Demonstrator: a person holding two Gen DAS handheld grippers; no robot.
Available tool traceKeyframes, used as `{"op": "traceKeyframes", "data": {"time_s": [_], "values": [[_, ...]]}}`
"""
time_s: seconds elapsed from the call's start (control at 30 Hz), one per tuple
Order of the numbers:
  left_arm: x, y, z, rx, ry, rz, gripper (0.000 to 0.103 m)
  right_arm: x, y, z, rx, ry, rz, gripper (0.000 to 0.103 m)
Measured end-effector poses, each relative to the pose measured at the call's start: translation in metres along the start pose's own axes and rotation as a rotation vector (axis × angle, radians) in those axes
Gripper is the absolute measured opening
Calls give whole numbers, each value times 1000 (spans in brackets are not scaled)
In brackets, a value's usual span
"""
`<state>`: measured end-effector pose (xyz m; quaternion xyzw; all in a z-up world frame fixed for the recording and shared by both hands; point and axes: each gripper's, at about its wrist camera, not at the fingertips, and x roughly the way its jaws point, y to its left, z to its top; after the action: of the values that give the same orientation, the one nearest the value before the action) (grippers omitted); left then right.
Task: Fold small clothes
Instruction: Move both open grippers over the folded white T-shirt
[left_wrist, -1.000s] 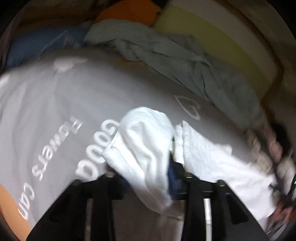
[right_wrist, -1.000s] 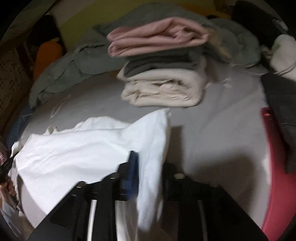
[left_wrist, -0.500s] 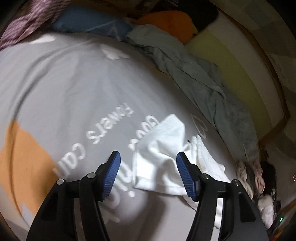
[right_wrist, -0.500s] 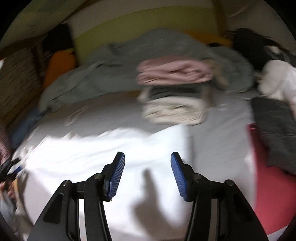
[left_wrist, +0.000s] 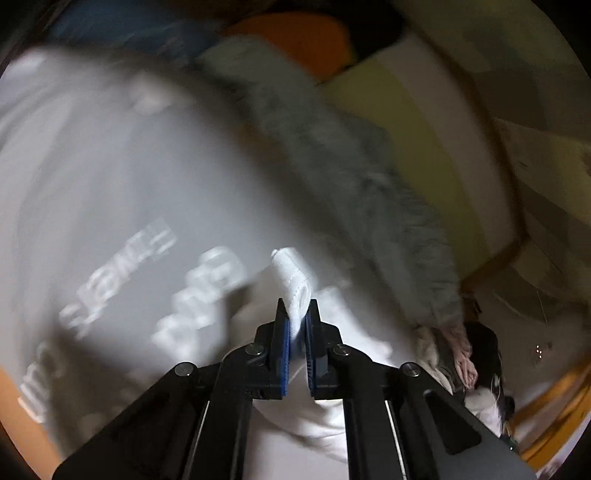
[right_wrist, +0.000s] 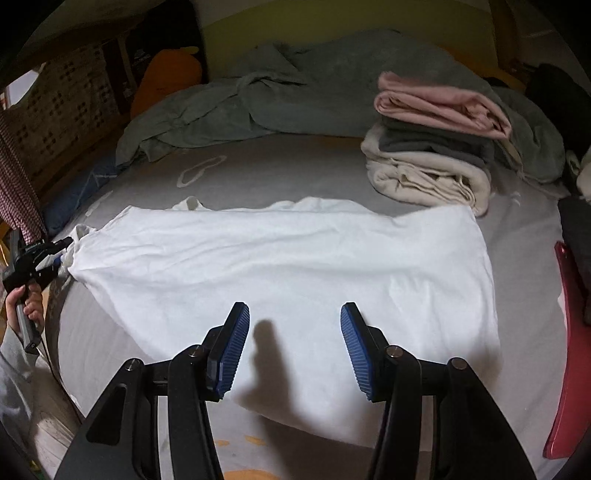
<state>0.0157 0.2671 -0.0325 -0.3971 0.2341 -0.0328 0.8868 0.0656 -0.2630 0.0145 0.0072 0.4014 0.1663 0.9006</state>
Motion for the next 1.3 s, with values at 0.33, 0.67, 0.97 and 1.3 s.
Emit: {"op": "traceKeyframes", "data": {"time_s": [0.33,0.67,0.97,1.3], "values": [[55,-169,-95,463,233,-58,12,5,-5,-3,-5,12,-17,53],[-14,-156,-135,578,120,-20,59,0,-8,-5,5,1,-2,53],[9,-102,-115,506,223,85,59,15,58,34,90,51,326,53],[33,-85,-132,499,216,184,59,149,135,83,157,333,395,41]]}}
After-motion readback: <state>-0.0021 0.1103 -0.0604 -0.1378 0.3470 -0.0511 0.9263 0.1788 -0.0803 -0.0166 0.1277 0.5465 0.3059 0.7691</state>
